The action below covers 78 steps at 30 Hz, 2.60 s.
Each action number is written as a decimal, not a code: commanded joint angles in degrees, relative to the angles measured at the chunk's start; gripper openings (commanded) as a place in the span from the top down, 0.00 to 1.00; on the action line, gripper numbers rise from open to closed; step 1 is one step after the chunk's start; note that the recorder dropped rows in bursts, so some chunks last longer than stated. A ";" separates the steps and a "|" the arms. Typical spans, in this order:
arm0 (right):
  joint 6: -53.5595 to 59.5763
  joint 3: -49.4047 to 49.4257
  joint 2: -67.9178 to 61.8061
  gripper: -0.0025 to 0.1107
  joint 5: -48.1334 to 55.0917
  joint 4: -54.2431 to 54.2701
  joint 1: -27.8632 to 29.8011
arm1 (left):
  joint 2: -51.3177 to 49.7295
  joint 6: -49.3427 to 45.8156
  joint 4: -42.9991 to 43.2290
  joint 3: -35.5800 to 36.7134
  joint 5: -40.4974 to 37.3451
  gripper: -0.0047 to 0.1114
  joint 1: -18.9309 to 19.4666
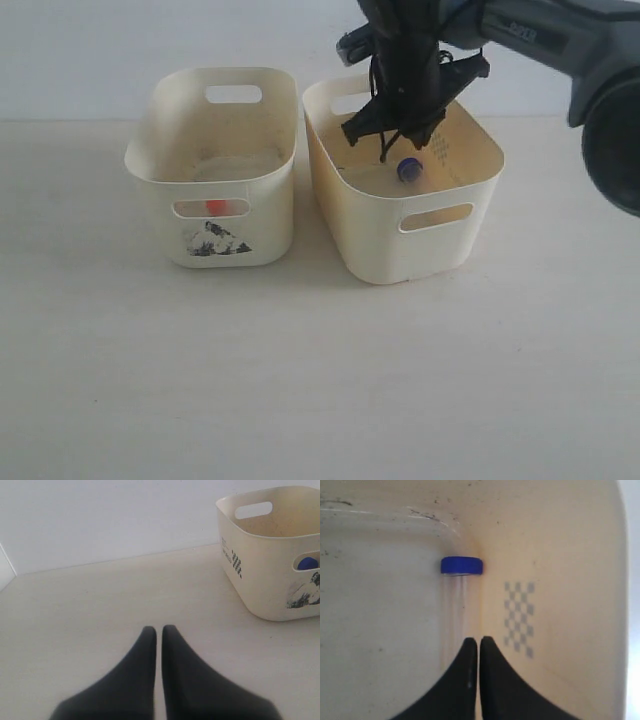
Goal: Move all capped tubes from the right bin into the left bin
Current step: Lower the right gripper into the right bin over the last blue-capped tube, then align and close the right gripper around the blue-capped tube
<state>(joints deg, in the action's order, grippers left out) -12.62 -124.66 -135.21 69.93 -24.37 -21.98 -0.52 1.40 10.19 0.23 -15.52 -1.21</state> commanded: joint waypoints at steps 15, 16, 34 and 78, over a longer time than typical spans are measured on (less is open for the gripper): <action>-2.21 0.06 -5.25 0.97 0.03 -8.92 -3.13 | 0.11 0.66 -0.06 -0.23 0.54 0.92 0.06; -2.21 0.06 -5.27 0.97 0.03 -9.05 -3.13 | 0.11 0.66 -0.06 -0.23 0.54 0.92 0.06; -3.99 0.06 -5.37 0.42 0.03 -8.78 -3.13 | 0.11 0.66 -0.06 -0.23 0.54 0.92 0.06; -8.42 0.06 -12.73 0.30 0.03 2.28 -0.54 | 0.11 0.66 -0.06 -0.23 0.54 0.92 0.06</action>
<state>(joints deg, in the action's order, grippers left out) -21.40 -125.57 -145.69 70.22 -26.45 -22.87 -0.52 1.40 10.19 0.23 -15.52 -1.21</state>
